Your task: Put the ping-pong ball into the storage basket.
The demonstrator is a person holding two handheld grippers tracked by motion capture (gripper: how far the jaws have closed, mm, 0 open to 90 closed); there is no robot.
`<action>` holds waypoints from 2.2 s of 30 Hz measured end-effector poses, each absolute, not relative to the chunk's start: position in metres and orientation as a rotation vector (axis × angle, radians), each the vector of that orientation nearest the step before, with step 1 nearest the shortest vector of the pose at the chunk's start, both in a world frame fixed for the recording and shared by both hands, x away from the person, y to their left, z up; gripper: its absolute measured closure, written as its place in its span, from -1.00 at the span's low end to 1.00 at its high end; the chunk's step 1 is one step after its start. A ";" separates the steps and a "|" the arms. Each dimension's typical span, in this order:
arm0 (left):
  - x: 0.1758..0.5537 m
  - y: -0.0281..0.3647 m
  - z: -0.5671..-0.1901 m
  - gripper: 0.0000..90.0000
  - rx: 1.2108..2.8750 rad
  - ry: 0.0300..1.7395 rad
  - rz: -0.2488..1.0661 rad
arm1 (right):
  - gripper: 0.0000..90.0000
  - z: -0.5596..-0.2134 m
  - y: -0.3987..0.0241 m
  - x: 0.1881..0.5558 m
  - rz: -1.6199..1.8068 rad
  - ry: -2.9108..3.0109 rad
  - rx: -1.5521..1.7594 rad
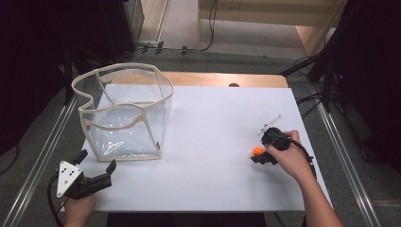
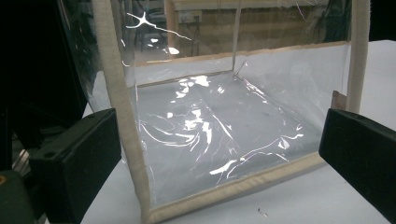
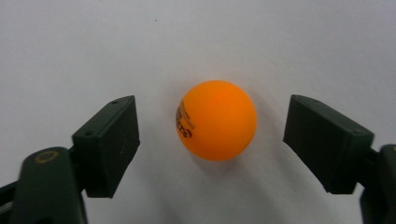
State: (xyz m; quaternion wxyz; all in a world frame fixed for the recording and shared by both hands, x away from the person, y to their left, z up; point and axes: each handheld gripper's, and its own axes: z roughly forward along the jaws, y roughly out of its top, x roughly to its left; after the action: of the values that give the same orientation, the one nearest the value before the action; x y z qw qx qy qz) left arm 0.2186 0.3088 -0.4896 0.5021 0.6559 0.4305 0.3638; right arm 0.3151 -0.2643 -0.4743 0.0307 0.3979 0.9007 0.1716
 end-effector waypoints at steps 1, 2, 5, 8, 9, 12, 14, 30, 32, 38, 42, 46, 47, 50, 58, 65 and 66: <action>0.219 0.309 -0.490 -1.00 1.585 1.040 0.879 | -0.50 -0.475 -0.264 0.316 0.529 2.772 1.234; 0.219 0.309 -0.490 -1.00 1.584 1.041 0.879 | -0.45 -0.475 -0.264 0.316 0.519 2.774 1.241; 0.219 0.309 -0.490 -1.00 1.584 1.040 0.878 | -0.36 -0.478 -0.262 0.318 0.508 2.792 1.236; 0.219 0.309 -0.490 -1.00 1.584 1.042 0.878 | -0.28 -0.480 -0.258 0.320 0.490 2.800 1.239; 0.219 0.309 -0.490 -1.00 1.584 1.041 0.878 | -0.23 -0.481 -0.257 0.321 0.483 2.803 1.236; 0.219 0.309 -0.490 -1.00 1.584 1.040 0.878 | -0.06 -0.483 -0.256 0.322 0.447 2.807 1.243; 0.219 0.309 -0.490 -1.00 1.584 1.041 0.877 | 0.05 -0.484 -0.255 0.322 0.436 2.806 1.250; 0.219 0.309 -0.490 -1.00 1.587 1.037 0.879 | 0.06 -0.471 -0.253 0.327 0.471 2.819 1.221; 0.219 0.309 -0.490 -1.00 1.585 1.038 0.878 | 0.06 -0.469 -0.251 0.328 0.482 2.832 1.207; 0.219 0.309 -0.490 -1.00 1.587 1.037 0.878 | 0.06 -0.462 -0.244 0.333 0.498 2.834 1.180; 0.219 0.309 -0.490 -1.00 1.587 1.038 0.878 | 0.06 -0.456 -0.240 0.335 0.509 2.841 1.152; 0.218 0.309 -0.490 -1.00 1.588 1.036 0.879 | 0.06 -0.452 -0.234 0.338 0.525 2.847 1.137; 0.218 0.309 -0.490 -1.00 1.589 1.036 0.879 | 0.06 -0.451 -0.233 0.338 0.524 2.849 1.132; 0.218 0.309 -0.490 -1.00 1.589 1.036 0.879 | 0.06 -0.449 -0.229 0.340 0.538 2.863 1.118; 0.219 0.308 -0.490 -1.00 1.590 1.036 0.880 | 0.06 -0.443 -0.220 0.344 0.557 2.873 1.096; 0.218 0.308 -0.490 -1.00 1.593 1.033 0.881 | 0.06 -0.439 -0.209 0.348 0.566 2.893 1.053; 0.218 0.308 -0.490 -1.00 1.593 1.033 0.880 | 0.06 -0.438 -0.208 0.349 0.566 2.896 1.040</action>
State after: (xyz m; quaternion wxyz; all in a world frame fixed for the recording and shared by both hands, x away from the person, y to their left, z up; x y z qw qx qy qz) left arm 0.2184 0.3083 -0.4896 0.5007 0.6589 0.4273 0.3641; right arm 0.3488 -0.2079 -0.4375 0.0065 0.3325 0.9256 0.1811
